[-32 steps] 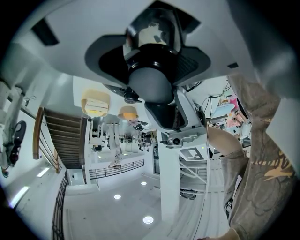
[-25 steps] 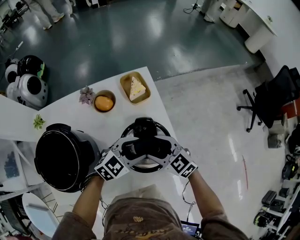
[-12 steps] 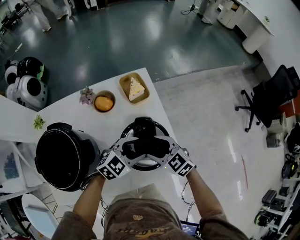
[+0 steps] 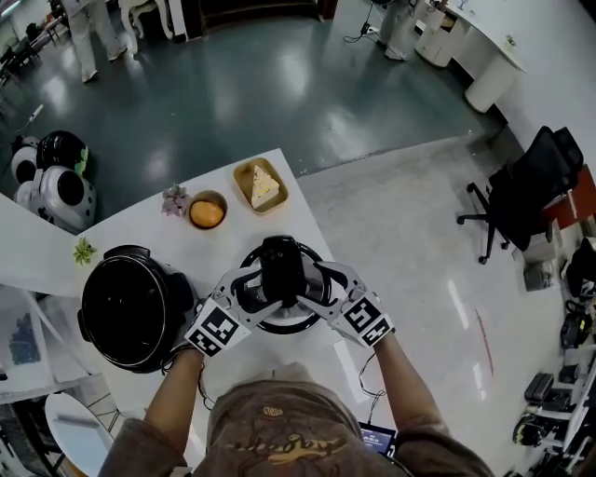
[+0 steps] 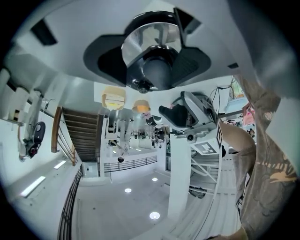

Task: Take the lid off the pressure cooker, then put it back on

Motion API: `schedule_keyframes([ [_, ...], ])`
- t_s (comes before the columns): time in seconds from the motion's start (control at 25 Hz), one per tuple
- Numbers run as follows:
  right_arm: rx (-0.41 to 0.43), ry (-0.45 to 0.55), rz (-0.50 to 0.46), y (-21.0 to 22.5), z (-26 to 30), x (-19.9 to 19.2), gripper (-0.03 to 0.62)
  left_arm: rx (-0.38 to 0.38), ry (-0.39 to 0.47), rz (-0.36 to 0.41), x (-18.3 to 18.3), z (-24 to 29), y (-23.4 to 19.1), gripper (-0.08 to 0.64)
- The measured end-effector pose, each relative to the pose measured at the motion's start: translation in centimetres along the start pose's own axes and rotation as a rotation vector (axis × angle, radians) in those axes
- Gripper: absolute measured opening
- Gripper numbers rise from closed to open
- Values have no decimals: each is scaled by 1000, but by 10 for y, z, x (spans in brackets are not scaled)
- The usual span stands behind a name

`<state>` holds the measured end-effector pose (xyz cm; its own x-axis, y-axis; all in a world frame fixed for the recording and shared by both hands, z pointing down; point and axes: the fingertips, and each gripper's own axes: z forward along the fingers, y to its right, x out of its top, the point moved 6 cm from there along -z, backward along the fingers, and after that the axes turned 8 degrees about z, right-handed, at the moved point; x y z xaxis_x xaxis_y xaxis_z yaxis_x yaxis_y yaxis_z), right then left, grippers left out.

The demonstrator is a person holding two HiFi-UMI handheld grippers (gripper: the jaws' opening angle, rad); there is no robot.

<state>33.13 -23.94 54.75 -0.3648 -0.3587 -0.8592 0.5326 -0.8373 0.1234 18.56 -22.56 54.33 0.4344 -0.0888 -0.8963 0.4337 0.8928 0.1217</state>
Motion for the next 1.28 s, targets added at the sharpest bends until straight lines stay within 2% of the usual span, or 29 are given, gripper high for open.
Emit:
schedule_keyframes([
  [0.32,-39,91,45,-8,-23,15,290,34,32,27,18,-19,4,291],
  [0.48,-33,93,64,-12,-25,11,284,35,24,21,14,-22,8,291],
  [0.72,-9,62,48,-10,-19,4,284,25,37,-15,11,-21,9,291],
  [1.0,56,-30,8,-8,2,-14,282,-13,-24,9,-5,-3,12,288],
  [1.28,124,-83,-15,-4,25,-27,279,-39,-86,-7,-27,17,9,287],
])
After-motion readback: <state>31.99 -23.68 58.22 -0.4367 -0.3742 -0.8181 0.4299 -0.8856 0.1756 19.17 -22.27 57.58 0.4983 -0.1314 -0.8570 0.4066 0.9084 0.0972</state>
